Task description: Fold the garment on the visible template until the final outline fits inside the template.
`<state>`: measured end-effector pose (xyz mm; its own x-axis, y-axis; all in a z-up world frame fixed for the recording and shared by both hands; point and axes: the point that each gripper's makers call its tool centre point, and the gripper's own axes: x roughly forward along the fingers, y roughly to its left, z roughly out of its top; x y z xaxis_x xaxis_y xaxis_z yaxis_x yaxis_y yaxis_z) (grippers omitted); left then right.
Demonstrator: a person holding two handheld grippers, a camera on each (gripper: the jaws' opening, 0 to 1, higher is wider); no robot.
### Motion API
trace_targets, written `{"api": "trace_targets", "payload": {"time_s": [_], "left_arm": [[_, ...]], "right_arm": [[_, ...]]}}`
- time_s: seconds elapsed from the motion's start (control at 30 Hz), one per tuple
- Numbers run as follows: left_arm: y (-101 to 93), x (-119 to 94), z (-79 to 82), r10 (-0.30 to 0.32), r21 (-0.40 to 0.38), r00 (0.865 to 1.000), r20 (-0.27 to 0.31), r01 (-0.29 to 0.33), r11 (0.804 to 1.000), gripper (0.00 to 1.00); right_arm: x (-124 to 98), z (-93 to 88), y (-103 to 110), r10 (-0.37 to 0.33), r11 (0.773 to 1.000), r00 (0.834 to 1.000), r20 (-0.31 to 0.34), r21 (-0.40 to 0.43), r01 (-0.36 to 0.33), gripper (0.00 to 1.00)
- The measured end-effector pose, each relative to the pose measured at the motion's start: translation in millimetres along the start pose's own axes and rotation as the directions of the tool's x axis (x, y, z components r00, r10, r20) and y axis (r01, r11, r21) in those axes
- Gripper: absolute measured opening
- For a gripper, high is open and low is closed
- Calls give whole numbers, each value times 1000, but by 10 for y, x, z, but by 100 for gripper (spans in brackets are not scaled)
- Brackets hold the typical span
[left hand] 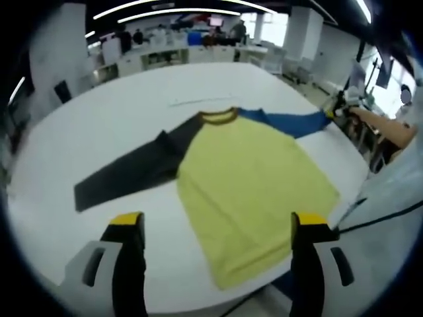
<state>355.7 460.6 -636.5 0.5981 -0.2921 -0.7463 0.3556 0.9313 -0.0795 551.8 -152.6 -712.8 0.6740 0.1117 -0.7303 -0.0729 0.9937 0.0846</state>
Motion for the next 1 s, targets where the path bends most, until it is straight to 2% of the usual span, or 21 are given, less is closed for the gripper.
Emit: {"api": "trace_targets", "payload": {"time_s": [0.43, 0.6, 0.73, 0.87, 1.0], "left_arm": [[10, -36, -36, 0, -4, 1000, 5, 0, 1000, 88], [8, -69, -39, 6, -5, 1000, 14, -6, 1000, 88], [6, -78, -51, 9, -8, 1000, 15, -9, 1000, 89], [-11, -81, -53, 7, -14, 1000, 21, -7, 1000, 89], [-25, -87, -52, 8, -17, 1000, 26, -8, 1000, 89]], "right_arm": [[-156, 271, 167, 69, 994, 997, 36, -84, -66, 2], [-248, 423, 365, 123, 989, 989, 86, -96, -115, 2], [-339, 508, 584, 155, 983, 982, 109, -120, -141, 2], [-382, 584, 689, 184, 975, 976, 119, -146, -166, 2], [-481, 665, 887, 215, 967, 967, 138, -169, -191, 2]]}}
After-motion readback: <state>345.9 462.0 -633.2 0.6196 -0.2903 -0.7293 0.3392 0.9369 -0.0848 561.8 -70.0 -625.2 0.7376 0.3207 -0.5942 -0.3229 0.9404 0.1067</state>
